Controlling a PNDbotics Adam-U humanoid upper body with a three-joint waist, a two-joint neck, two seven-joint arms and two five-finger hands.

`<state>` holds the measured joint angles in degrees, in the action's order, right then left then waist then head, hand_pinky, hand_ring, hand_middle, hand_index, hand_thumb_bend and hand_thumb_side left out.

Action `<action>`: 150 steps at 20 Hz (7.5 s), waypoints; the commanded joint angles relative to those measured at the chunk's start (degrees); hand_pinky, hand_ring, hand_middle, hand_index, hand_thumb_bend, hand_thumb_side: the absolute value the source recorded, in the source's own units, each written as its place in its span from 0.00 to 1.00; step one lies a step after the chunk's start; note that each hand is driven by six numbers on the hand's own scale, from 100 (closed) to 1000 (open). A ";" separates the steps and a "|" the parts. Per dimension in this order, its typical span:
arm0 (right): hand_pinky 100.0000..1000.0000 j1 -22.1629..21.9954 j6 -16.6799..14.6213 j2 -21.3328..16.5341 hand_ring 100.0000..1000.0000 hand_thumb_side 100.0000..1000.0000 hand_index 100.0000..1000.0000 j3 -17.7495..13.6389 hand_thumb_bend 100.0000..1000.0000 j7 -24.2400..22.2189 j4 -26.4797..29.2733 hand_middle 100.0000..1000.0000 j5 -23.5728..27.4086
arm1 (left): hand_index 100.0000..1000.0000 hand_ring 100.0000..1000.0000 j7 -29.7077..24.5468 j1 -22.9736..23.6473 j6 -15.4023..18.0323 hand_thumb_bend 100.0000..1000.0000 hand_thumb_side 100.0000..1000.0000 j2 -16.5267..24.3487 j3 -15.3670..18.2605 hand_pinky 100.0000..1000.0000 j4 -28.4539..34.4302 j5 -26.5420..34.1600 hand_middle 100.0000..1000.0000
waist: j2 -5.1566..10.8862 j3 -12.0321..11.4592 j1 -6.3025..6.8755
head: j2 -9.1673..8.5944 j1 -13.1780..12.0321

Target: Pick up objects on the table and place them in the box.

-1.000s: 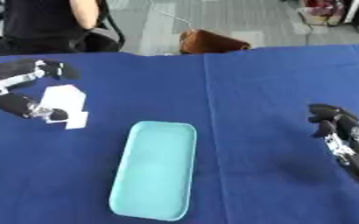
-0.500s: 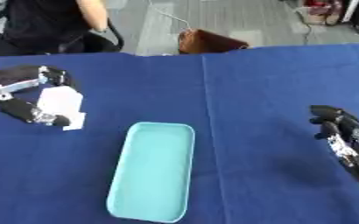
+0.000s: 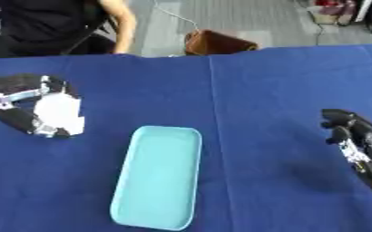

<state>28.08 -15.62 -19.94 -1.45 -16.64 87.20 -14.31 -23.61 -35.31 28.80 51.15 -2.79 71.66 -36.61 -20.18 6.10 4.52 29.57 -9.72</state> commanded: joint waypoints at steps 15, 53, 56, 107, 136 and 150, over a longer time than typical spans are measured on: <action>0.60 0.45 -0.03 -0.58 0.78 0.88 0.85 -0.42 0.00 -0.04 1.26 0.86 0.27 | 0.23 0.00 12.83 1.02 -1.55 0.11 0.00 0.35 1.29 0.00 -1.02 -5.17 0.12 | 0.61 -0.36 -0.11 | -0.07 1.80; 0.60 -1.70 0.20 -1.03 0.78 0.88 0.85 -1.13 0.00 0.27 0.66 0.86 -0.41 | 0.04 0.00 1.78 7.50 -4.61 0.00 0.00 11.37 0.27 0.00 33.00 20.28 0.00 | 3.86 -4.03 0.63 | 1.61 3.44; 0.60 -1.71 0.20 -1.05 0.78 0.88 0.85 -1.12 0.00 0.26 0.64 0.86 -0.43 | 0.04 0.00 0.88 7.13 -5.15 0.00 0.00 11.43 0.16 0.00 35.53 21.51 0.00 | 3.92 -3.99 0.67 | 1.63 3.45; 0.60 0.47 -0.54 0.45 0.78 0.89 0.85 0.27 0.00 -1.37 0.33 0.86 -0.09 | 0.04 0.00 -9.27 -12.67 -1.64 0.00 0.03 -12.31 -13.43 0.00 24.93 10.95 0.00 | 1.84 -0.64 -0.57 | -1.03 -0.77; 0.60 0.56 -0.56 0.82 0.78 0.91 0.85 0.30 0.00 -2.32 -0.08 0.85 0.13 | 0.72 0.60 -9.28 -10.77 3.20 0.23 0.73 -15.83 -15.98 0.52 20.48 5.11 0.69 | 1.04 0.01 -0.48 | -1.45 -0.56; 0.60 0.63 -0.60 0.90 0.78 0.91 0.85 0.20 0.00 -2.20 0.03 0.86 0.19 | 0.82 0.74 -12.06 -9.51 4.00 0.33 0.96 -16.29 -16.11 0.62 18.97 9.82 0.82 | 0.88 -0.04 -0.68 | -1.56 -0.17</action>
<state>28.09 -16.14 -18.89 -0.78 -18.84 86.47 -14.30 -33.00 -44.28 30.31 34.04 -19.43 90.16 -27.32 -20.25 6.10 4.16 28.93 -9.95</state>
